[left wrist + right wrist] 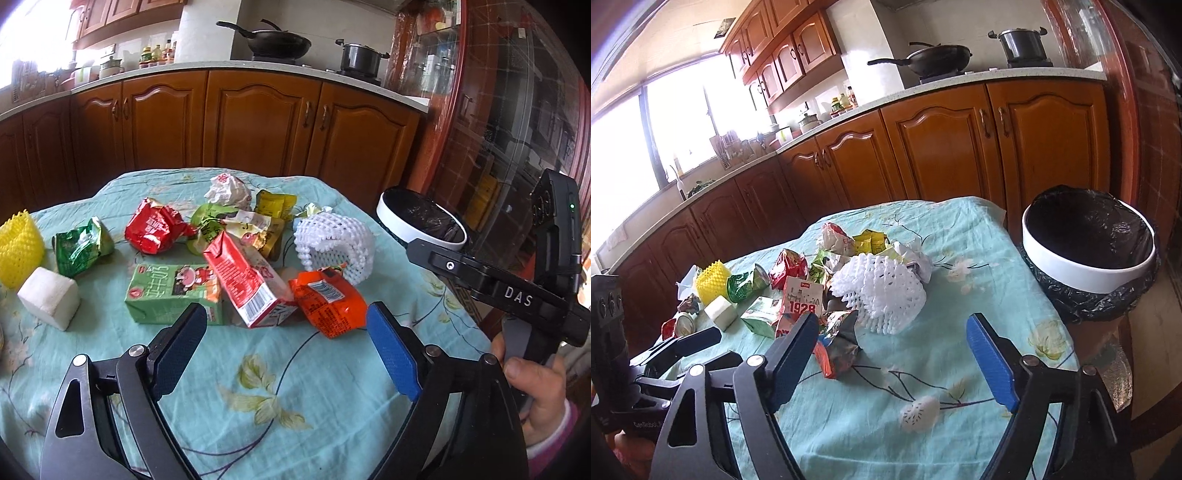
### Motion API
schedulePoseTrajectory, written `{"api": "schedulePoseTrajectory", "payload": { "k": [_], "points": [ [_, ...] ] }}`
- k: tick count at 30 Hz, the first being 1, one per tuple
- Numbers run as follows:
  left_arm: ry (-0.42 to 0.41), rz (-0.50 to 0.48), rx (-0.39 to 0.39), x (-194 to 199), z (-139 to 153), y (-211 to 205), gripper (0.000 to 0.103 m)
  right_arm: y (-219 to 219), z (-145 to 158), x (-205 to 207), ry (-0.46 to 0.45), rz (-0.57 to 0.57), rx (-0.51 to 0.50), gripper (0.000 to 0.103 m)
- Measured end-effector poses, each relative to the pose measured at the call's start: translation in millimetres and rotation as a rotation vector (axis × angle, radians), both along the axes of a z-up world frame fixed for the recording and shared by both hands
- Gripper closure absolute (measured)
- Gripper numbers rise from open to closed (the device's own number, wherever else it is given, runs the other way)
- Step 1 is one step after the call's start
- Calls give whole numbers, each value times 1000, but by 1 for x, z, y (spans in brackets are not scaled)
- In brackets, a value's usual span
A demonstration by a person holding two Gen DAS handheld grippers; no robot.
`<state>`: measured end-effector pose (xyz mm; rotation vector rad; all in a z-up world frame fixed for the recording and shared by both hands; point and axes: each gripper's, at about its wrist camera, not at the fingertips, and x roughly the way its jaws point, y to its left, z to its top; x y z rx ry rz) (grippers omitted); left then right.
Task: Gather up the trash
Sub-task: 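Close the left gripper on the orange snack bag while the right gripper grasps the white foam net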
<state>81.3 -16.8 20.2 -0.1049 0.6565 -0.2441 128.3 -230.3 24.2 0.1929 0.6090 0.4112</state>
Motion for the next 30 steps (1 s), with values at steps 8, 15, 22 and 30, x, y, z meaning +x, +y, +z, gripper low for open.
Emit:
{"api": "schedulePoseTrajectory", "payload": {
  "k": [8,15,22,30],
  "points": [
    [37,-62,5,32,0,-22,20,-1,-8,43,75,32,27,32],
    [62,-96,21,47,-7,-30,43,0,-26,77,165,69,71,44],
    [70,-151,31,49,-9,-39,78,2,-36,87,213,109,108,98],
    [58,-161,10,39,-6,-33,102,-9,-16,67,149,100,137,103]
  ]
}}
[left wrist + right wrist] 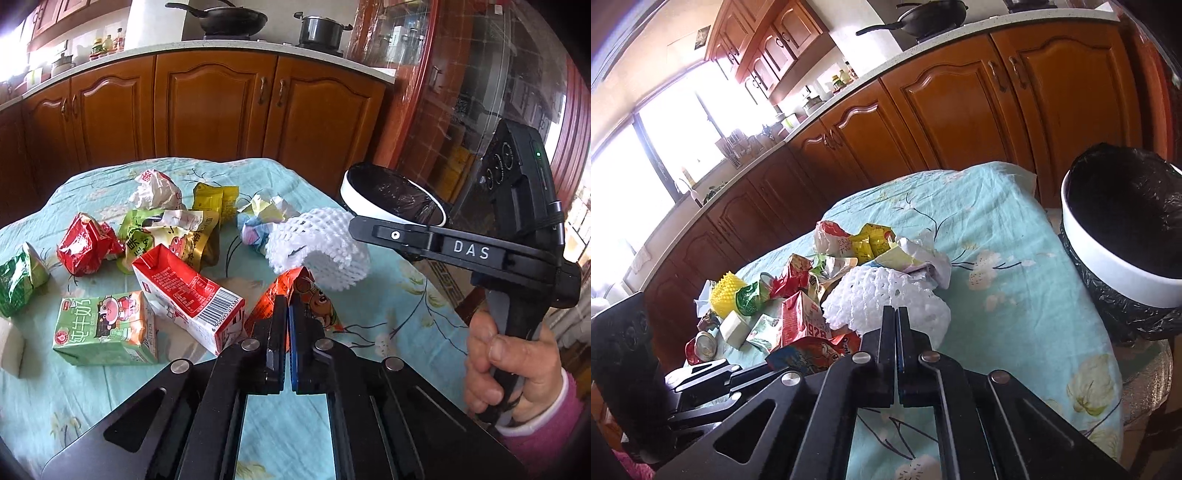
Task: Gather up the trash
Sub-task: 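Close the left gripper on the orange snack bag while the right gripper grasps the white foam net, then carry the orange bag and white foam net over the black-lined bin with both grippers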
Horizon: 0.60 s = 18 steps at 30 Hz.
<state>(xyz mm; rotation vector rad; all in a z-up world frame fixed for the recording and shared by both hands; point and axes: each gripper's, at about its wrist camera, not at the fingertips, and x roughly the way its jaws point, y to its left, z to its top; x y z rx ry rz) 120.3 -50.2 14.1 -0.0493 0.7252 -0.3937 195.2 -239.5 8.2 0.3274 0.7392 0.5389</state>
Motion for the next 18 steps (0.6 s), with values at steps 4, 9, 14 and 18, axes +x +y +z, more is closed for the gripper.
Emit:
{"api": "schedulePoseTrajectory", "payload": {
  "k": [4,9,14,18],
  "points": [
    [-23,1,-3,-7,5,1,103,-8,13,-10,-32,-13,17,103],
    [-54,-5,-3,-8,17,-3,103,-22,25,-21,-63,-34,26,103],
    [-80,-21,-1,-3,29,-15,103,-42,33,-27,-86,-78,37,103],
    [-93,-35,7,0,33,-24,103,-58,40,-30,-102,-108,39,103]
  ]
}}
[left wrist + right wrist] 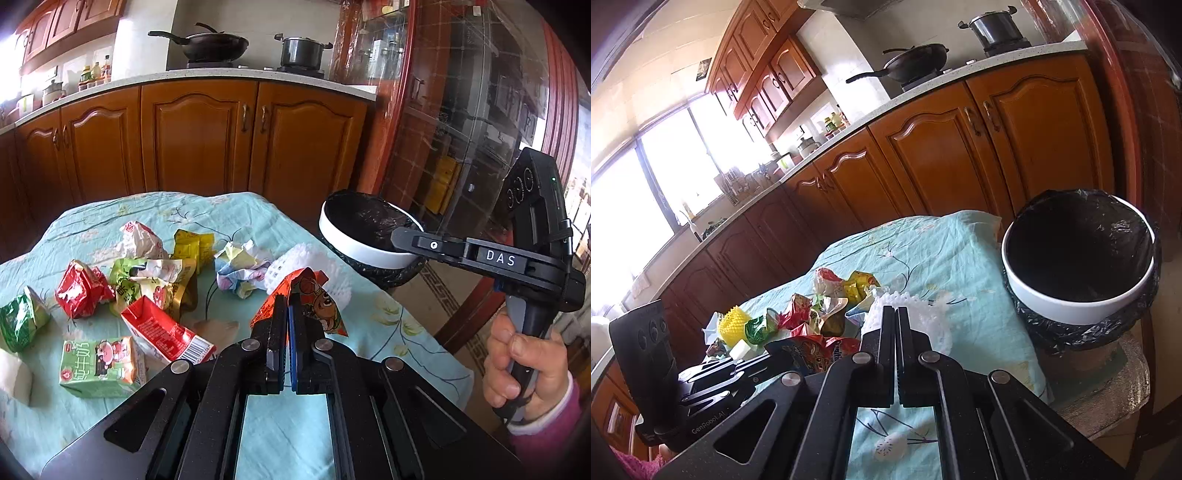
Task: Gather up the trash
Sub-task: 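Carry the orange bag and white foam net over the black-lined bin with both grippers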
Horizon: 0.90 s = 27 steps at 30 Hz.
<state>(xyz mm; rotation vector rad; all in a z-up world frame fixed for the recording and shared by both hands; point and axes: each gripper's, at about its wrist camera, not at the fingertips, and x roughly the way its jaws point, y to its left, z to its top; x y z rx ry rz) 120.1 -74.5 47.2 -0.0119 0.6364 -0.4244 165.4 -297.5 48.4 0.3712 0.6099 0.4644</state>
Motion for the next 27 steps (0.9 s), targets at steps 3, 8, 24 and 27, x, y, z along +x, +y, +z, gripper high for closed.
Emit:
{"api": "schedulePoseTrajectory", "payload": {
  "k": [3,8,24,27],
  "points": [
    [-1,5,3,-2,1,1,103,-4,-6,8,39,8,4,95],
    [11,45,-3,-1,0,16,103,4,-33,24,108,22,-6,36],
    [6,34,-36,20,13,6,103,10,-43,32,103,25,-58,90],
    [6,4,-39,26,15,-11,103,-10,-28,22,72,-26,-81,90]
  ]
}}
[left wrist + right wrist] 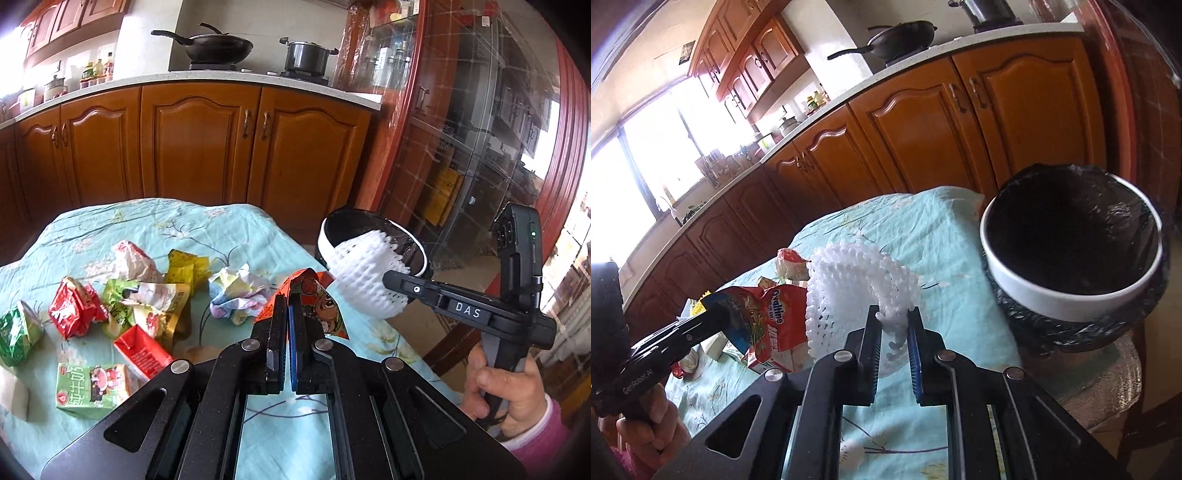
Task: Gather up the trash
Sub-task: 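Carry the orange bag and white foam net over the black-lined bin with both grippers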
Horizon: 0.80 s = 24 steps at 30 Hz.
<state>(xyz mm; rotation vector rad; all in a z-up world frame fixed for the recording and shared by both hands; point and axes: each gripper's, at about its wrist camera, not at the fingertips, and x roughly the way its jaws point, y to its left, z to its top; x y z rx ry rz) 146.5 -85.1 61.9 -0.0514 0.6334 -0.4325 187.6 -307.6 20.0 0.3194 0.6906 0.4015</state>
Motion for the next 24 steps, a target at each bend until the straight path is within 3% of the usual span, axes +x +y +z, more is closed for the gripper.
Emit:
{"api": "schedulePoseTrajectory", "payload": {
  "k": [11,24],
  "points": [
    [-20,-101,1,28,12,-63,103,-79,21,-12,-25,-192,-90,90],
    [-4,-152,14,84,16,-122,103,-111,27,21,-4,-252,-171,89]
  ]
}}
